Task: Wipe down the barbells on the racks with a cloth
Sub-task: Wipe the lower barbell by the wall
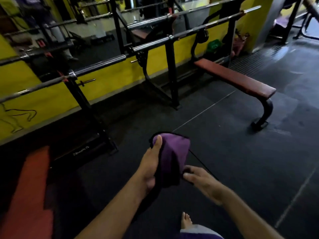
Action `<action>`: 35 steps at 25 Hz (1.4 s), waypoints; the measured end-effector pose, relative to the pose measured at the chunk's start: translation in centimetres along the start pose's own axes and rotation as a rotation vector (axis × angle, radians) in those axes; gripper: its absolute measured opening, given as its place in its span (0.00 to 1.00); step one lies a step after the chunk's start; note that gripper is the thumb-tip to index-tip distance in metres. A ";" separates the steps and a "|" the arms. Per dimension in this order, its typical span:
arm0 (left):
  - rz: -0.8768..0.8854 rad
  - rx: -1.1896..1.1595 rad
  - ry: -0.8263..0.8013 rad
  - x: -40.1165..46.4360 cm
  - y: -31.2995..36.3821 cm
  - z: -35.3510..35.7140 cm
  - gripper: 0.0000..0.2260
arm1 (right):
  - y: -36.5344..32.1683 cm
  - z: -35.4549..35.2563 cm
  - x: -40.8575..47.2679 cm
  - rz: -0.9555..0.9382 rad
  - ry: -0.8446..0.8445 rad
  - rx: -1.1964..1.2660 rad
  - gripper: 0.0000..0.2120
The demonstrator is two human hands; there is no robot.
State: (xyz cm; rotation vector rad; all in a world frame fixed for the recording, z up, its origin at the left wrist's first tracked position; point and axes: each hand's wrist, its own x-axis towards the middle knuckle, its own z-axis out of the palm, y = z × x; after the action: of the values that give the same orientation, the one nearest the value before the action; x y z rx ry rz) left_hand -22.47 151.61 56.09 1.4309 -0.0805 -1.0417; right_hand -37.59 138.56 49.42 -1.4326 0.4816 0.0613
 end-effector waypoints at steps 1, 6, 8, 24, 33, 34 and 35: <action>-0.048 -0.023 0.051 2.4 1.0 -1.4 0.29 | 0.2 0.4 2.5 0.000 -0.027 0.003 0.16; 0.032 0.016 0.194 8.8 4.4 -9.2 0.17 | -3.5 1.2 12.6 0.111 0.032 0.277 0.10; 0.050 0.034 0.177 11.3 5.2 -12.4 0.22 | -5.3 1.4 17.2 0.198 0.151 0.216 0.10; 0.035 -0.187 0.233 29.2 17.4 -27.4 0.30 | -19.3 5.4 47.2 0.278 -0.200 0.002 0.26; -0.050 -0.422 0.032 39.6 20.4 -36.4 0.28 | -22.8 7.1 64.9 0.335 -0.053 0.261 0.22; -0.052 -0.423 0.071 41.4 21.5 -36.8 0.25 | -23.4 6.6 67.0 0.339 -0.082 0.272 0.25; -0.042 -0.415 0.118 43.1 23.1 -37.1 0.22 | -24.1 6.2 69.1 0.330 -0.115 0.252 0.30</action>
State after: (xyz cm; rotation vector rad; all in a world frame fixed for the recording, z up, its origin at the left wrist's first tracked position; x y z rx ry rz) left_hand 37.75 148.54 44.45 1.1149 0.2399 -0.9405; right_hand 34.38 123.99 47.77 -1.0868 0.6050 0.3347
